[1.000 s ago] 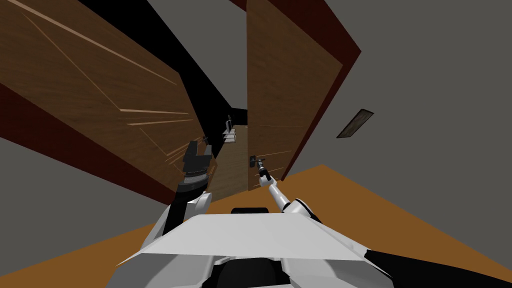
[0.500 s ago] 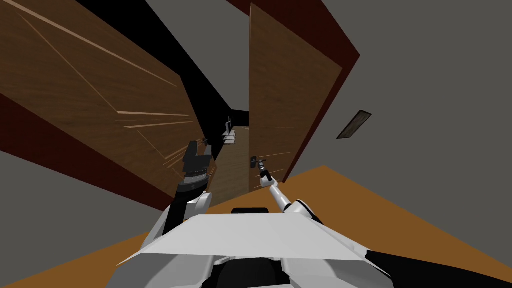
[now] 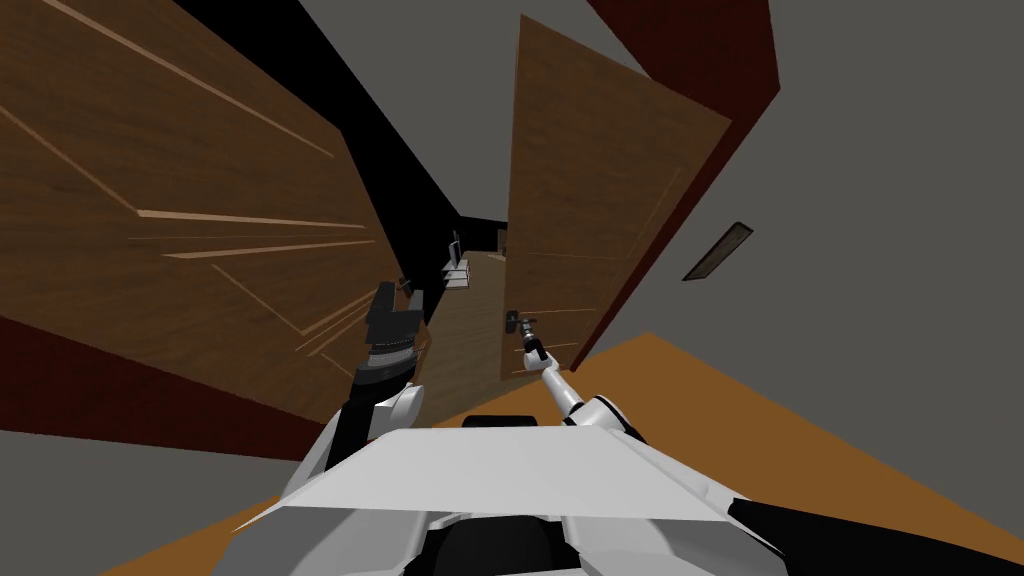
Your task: Push the door open
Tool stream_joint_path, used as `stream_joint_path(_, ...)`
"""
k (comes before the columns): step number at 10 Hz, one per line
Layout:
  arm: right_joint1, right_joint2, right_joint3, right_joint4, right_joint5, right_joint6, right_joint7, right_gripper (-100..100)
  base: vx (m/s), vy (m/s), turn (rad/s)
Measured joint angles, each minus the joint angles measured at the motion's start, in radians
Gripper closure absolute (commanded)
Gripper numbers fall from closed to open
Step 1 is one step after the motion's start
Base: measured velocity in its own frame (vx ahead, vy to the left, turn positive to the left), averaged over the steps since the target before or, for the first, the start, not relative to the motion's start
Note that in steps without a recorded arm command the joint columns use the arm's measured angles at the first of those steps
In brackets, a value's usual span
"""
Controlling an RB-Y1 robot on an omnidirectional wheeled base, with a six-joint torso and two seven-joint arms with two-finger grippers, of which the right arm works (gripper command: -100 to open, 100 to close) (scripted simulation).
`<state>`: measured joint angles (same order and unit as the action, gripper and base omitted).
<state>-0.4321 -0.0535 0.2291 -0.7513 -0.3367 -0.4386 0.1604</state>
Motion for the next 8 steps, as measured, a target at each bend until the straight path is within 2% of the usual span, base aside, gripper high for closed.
stream_joint_path(1, 0.012, -0.003, -0.008, -0.019, -0.001, 0.004, 0.004, 100, 0.171, 0.111, -0.107)
stream_joint_path(2, -0.003, -0.005, -0.02, 0.008, -0.005, 0.0, 0.005, 100, 0.14, 0.115, -0.043)
stream_joint_path(4, 0.006, -0.014, -0.037, -0.009, -0.009, 0.008, 0.011, 100, 0.118, 0.134, -0.064)
stream_joint_path(5, -0.002, -0.018, -0.05, 0.005, -0.012, 0.004, 0.012, 100, 0.094, 0.125, -0.055)
stream_joint_path(6, 0.011, -0.02, -0.063, -0.017, -0.014, 0.013, 0.021, 100, 0.156, 0.14, -0.072)
stream_joint_path(8, 0.006, -0.033, -0.079, 0.01, -0.02, 0.002, 0.015, 100, 0.14, 0.136, -0.073)
